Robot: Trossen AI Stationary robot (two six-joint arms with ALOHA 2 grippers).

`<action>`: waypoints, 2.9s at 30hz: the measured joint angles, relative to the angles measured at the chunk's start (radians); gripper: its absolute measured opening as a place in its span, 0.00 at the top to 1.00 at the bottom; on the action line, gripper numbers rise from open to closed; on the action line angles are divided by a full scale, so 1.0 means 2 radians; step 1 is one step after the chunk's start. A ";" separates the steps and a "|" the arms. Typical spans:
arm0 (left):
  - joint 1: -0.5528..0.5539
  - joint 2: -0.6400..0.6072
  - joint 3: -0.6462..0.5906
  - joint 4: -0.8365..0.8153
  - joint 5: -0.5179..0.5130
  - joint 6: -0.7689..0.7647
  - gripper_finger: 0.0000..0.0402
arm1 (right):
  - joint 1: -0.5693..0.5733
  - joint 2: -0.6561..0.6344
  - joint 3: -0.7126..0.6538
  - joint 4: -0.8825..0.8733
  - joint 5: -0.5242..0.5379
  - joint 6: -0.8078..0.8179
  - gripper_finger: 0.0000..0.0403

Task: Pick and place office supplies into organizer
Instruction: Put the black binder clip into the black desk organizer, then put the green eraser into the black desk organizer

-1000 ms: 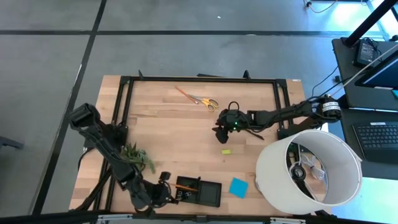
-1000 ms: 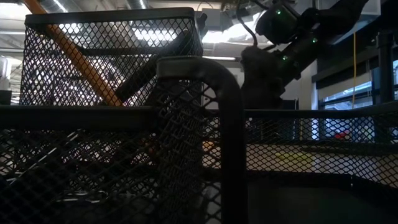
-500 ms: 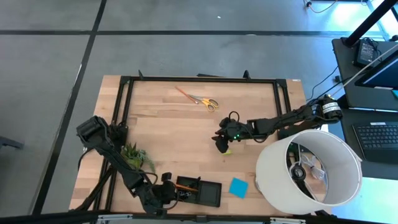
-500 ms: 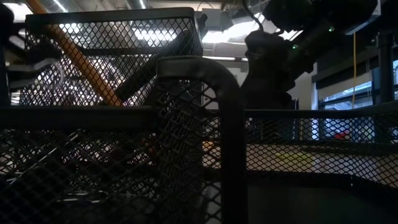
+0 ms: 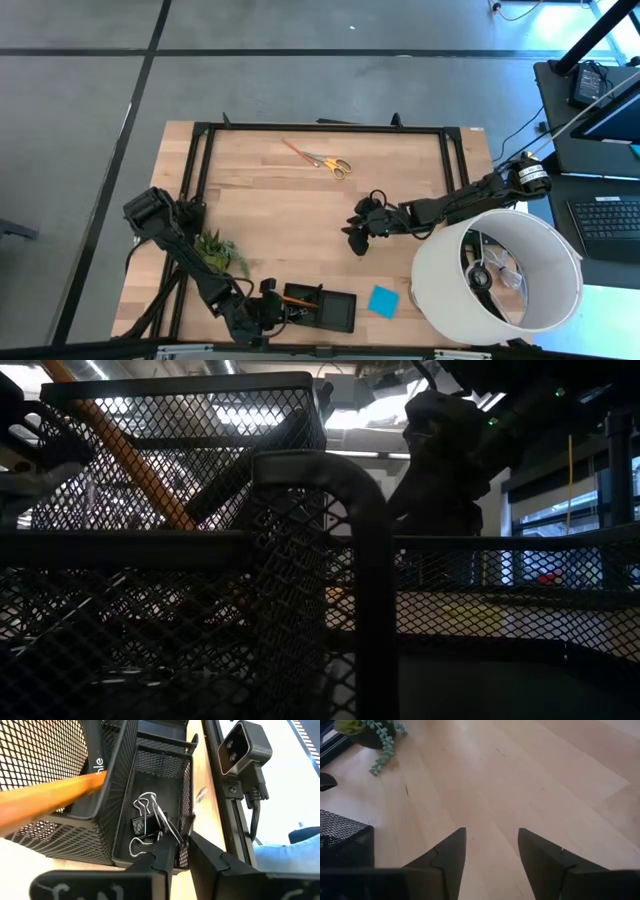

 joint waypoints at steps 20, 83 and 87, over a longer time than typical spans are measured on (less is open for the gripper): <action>0.009 -0.098 0.000 -0.049 0.039 0.057 0.85 | 0.000 0.000 0.000 -0.001 -0.010 -0.110 0.55; 0.032 -0.169 0.000 -0.195 -0.014 0.148 0.86 | 0.020 0.054 0.002 -0.154 -0.116 -0.279 0.55; 0.032 -0.169 0.000 -0.195 -0.023 0.148 0.86 | 0.020 0.054 0.002 -0.155 -0.115 -0.278 0.55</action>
